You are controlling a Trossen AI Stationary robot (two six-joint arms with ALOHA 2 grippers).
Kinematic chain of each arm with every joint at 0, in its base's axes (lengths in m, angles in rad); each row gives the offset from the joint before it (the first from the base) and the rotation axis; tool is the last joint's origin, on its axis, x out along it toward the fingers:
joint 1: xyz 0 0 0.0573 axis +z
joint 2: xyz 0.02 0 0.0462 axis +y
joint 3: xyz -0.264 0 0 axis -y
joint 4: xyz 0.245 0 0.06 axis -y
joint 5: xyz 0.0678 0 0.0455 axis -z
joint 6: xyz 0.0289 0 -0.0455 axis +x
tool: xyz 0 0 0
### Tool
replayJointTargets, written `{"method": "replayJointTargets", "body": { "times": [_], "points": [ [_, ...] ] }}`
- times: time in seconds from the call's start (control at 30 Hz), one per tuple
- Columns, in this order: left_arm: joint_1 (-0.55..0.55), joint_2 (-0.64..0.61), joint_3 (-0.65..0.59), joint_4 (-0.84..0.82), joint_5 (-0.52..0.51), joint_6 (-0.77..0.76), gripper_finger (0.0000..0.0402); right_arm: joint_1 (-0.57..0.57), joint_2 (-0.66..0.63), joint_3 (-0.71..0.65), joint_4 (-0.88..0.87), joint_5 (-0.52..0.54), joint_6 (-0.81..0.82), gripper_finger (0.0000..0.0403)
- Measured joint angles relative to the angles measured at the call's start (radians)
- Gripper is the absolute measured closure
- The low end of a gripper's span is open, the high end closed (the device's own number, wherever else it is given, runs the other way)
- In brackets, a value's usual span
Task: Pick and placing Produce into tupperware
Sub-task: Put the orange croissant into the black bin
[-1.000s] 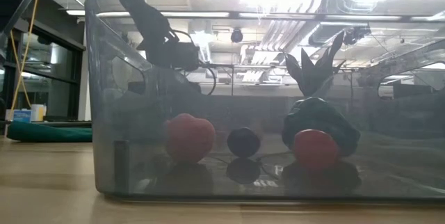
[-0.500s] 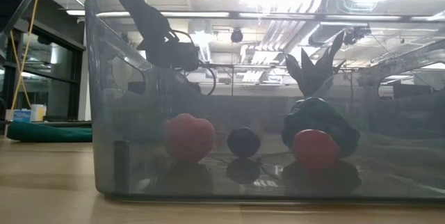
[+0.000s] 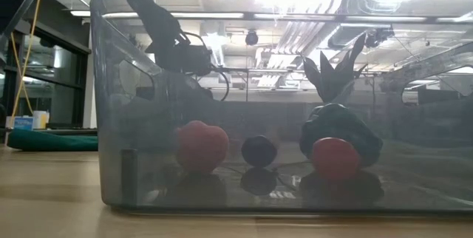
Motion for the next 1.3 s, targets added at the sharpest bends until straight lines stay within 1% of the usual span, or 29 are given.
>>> {"method": "replayJointTargets", "body": {
  "times": [0.13, 0.37, 0.47, 0.53, 0.77, 0.87, 1.07, 1.3],
  "points": [
    [0.0, 0.0, 0.0, 0.0, 0.0, 0.0, 0.0145, 0.0, 0.0, 0.0, 0.0, 0.0, 0.0, 0.0158],
    [0.0, -0.001, 0.0, 0.002, 0.002, 0.0, 0.0198, 0.0, 0.0, 0.0, 0.001, 0.0, 0.0, 0.0158],
    [0.0, -0.001, 0.001, 0.003, 0.004, 0.0, 0.021, 0.0, 0.0, 0.0, 0.001, 0.0, 0.0, 0.0158],
    [0.0, -0.001, 0.001, 0.003, 0.004, 0.0, 0.0209, 0.0, 0.0, 0.0, 0.001, 0.0, 0.0, 0.0158],
    [0.0, -0.001, 0.001, 0.003, 0.004, 0.0, 0.018, 0.0, 0.0, 0.0, 0.001, 0.0, 0.0, 0.0158],
    [0.0, -0.001, 0.001, 0.003, 0.004, 0.0, 0.0184, 0.0, 0.0, 0.0, 0.001, 0.0, 0.0, 0.0158],
    [0.0, -0.001, 0.001, 0.007, 0.004, 0.0, 0.0204, 0.0, 0.0, 0.0, 0.001, 0.0, 0.0, 0.0158],
    [0.0, -0.001, 0.001, 0.009, 0.004, 0.0, 0.0187, 0.0, 0.0, 0.0, 0.001, 0.0, -0.006, 0.0158]
  ]
}}
